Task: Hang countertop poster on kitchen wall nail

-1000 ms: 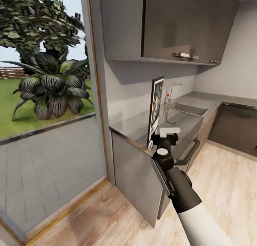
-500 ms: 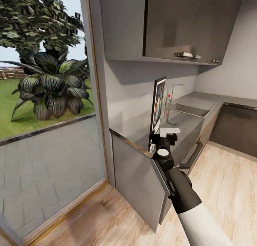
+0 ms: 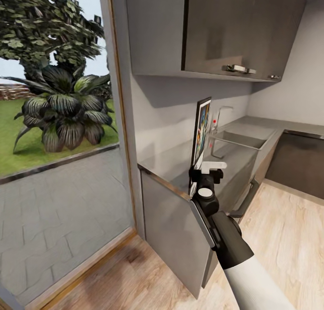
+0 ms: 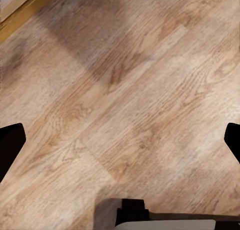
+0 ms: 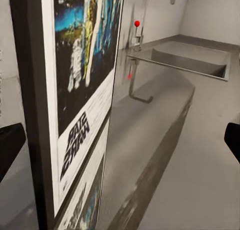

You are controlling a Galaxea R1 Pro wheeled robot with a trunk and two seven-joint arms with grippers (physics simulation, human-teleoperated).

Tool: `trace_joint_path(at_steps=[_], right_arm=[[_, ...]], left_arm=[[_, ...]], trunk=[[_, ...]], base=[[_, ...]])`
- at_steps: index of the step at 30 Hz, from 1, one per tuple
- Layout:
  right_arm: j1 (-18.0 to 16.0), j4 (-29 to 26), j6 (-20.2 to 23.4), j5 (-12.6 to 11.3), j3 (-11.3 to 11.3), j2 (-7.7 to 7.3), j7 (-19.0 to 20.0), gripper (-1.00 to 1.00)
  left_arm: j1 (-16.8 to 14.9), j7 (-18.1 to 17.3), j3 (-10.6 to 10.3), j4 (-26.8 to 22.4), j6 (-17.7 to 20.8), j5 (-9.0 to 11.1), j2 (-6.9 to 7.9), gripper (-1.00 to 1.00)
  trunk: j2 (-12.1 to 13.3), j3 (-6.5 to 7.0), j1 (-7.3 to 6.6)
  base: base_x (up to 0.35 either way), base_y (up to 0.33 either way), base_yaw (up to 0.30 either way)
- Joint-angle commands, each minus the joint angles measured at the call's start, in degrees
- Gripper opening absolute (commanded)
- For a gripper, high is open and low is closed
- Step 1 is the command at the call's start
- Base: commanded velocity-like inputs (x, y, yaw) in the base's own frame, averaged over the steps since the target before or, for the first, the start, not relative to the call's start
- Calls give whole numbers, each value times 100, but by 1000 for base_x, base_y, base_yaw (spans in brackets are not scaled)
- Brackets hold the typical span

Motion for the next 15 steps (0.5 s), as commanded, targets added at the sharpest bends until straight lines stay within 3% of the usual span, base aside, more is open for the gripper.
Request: trace_joint_path(at_steps=[1,6,15], right_arm=[[-6,-3,30,-28,12,-1,-41,100],[-6,-2,30,-29,12,-1,-42,100],[-6,-2,30,-33,12,-1,-41,100]], left_arm=[[3,-3,4,-9,-2,0,-2,100],[2,-3,5,-10,-2,0,-1,100],[4,-3,8,-10,-2,0,0,100]], trunk=[[-3,-5,0],[-3,-5,0],[-3,-5,0]], base=[[3,108,0],[1,114,0],[14,18,0]])
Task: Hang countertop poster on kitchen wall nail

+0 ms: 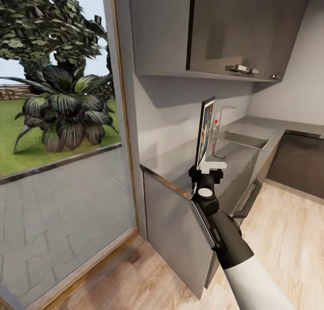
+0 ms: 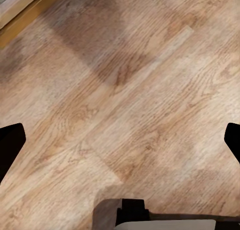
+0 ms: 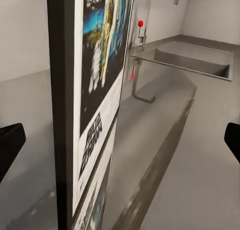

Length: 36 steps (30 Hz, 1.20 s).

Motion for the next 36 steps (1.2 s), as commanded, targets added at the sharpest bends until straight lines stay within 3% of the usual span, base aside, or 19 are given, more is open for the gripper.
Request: trace_joint_path(at_steps=[1,9,20,26,36], right_arm=[[-6,-4,30,-27,12,-1,-41,100],[-6,-4,30,-32,12,-1,-40,100],[-6,-4,30,-41,12,-1,-40,100],[-6,70,-59,-286,12,-1,-37,100],[-6,616,-471,-381,28,-1,-38,100]], left_arm=[[2,-3,16,-9,-2,0,-1,100],[1,-3,199,-9,-2,0,-1,100],[0,-3,244,-9,-2,0,-1,100],[2,-3,245,-9,-4,0,-1,100],[0,-3,245,-9,-10,0,-1,100]], trunk=[[-3,-5,1],[-3,-5,1],[-3,-5,1],[-3,-5,1],[-3,-5,1]], base=[[178,27,0],[120,16,0],[9,1,0],[0,0,0],[0,0,0]])
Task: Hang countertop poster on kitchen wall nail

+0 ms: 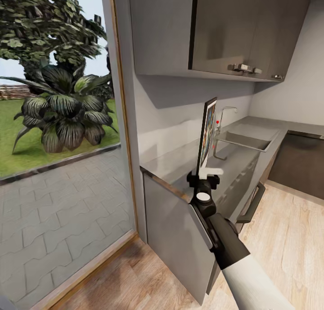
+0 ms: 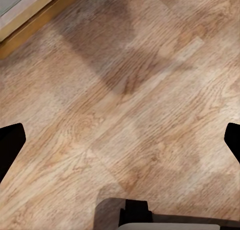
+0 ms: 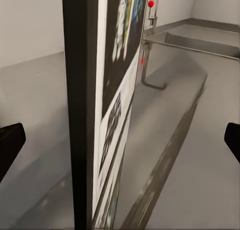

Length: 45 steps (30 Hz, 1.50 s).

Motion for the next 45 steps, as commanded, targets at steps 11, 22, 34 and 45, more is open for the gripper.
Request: trace_joint_path(at_steps=[11,22,34,45], right_arm=[[-6,438,-372,-66,16,-2,-41,100],[-6,508,-449,-66,16,-2,-40,100],[-6,511,-452,-66,16,-2,-42,100],[-6,502,-452,-66,16,-2,-42,100]], left_arm=[[4,-3,5,-9,-1,0,-1,100],[3,-3,5,-9,2,0,-1,100],[3,-3,5,-9,2,0,-1,100],[3,-3,5,-9,3,0,-1,100]], trunk=[[-3,-5,0],[-3,-5,0],[-3,-5,0],[-3,-5,0]], base=[[0,0,0],[48,0,0],[21,0,0],[31,0,0]])
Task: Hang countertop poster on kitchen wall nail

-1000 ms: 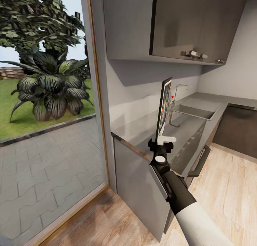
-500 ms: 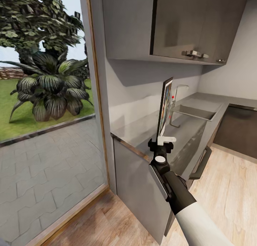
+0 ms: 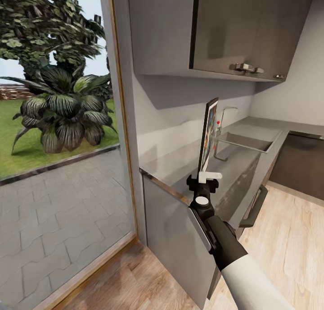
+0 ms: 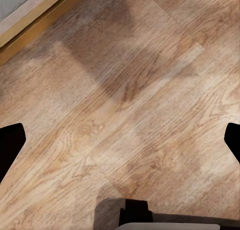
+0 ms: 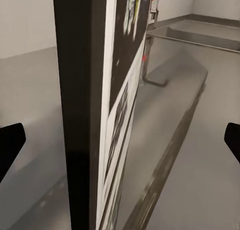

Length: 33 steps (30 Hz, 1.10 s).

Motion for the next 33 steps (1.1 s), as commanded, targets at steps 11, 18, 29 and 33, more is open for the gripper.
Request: trace_joint_path(at_steps=[11,18,29,33], right_arm=[[-6,-7,20,-45,16,-2,-41,-100],[-6,-16,20,-49,8,-2,-36,-100],[-6,-55,20,-53,7,-2,-44,-100],[-6,-62,20,-53,7,-2,-44,-100]], left_arm=[[4,-3,5,-9,-3,0,-1,100],[3,-3,5,-9,-2,0,-1,100],[2,-3,5,-9,-3,0,-1,100],[2,-3,5,-9,-2,0,-1,100]], trunk=[[-3,-5,1],[-3,-5,1],[-3,-2,1],[-3,25,1]], base=[[5,0,0],[0,0,0],[0,0,0],[0,0,0]])
